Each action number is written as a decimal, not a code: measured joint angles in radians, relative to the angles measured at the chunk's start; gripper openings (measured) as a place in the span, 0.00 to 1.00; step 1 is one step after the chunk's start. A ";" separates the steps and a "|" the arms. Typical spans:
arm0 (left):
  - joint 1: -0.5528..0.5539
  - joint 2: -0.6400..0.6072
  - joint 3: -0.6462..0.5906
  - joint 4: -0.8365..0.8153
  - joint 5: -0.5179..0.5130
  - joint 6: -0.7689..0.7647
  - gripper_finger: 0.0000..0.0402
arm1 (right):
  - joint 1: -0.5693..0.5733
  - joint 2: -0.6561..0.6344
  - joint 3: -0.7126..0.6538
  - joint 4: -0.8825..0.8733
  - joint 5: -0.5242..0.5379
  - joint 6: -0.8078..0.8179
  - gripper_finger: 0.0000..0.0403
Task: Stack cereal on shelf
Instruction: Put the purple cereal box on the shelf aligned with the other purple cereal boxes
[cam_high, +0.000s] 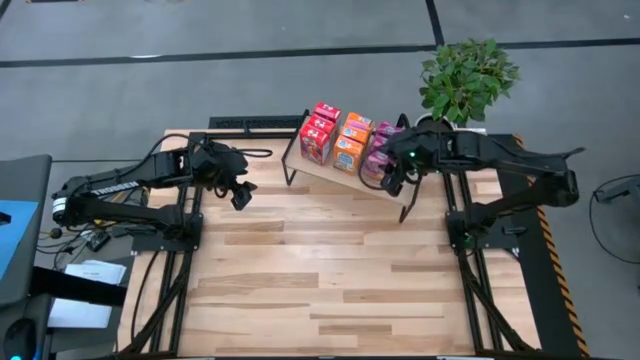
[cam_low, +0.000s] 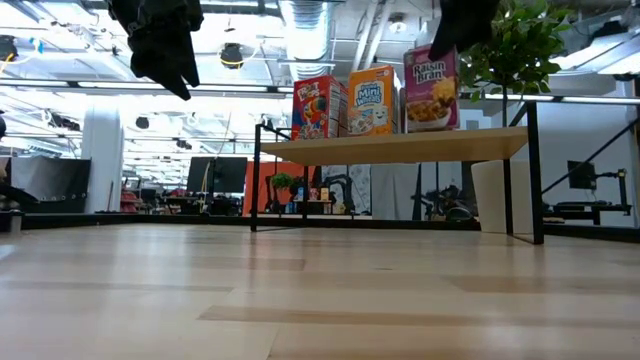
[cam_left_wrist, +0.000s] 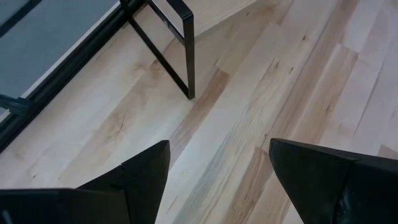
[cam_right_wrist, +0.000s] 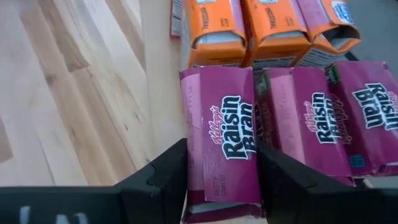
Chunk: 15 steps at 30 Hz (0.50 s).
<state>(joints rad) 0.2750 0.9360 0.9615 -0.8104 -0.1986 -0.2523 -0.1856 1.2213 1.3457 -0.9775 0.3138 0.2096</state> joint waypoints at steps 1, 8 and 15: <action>0.000 0.000 0.000 0.000 0.000 0.000 0.66 | 0.000 0.006 0.000 0.000 0.000 0.000 0.47; 0.000 0.000 0.000 0.000 0.000 -0.001 0.66 | 0.000 0.053 0.000 -0.003 -0.002 0.002 0.51; 0.000 0.000 0.000 -0.003 0.001 -0.004 0.66 | -0.003 0.076 0.000 -0.007 -0.002 0.007 0.53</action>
<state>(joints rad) 0.2751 0.9360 0.9615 -0.8131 -0.1981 -0.2560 -0.1884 1.2968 1.3457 -0.9844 0.3122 0.2161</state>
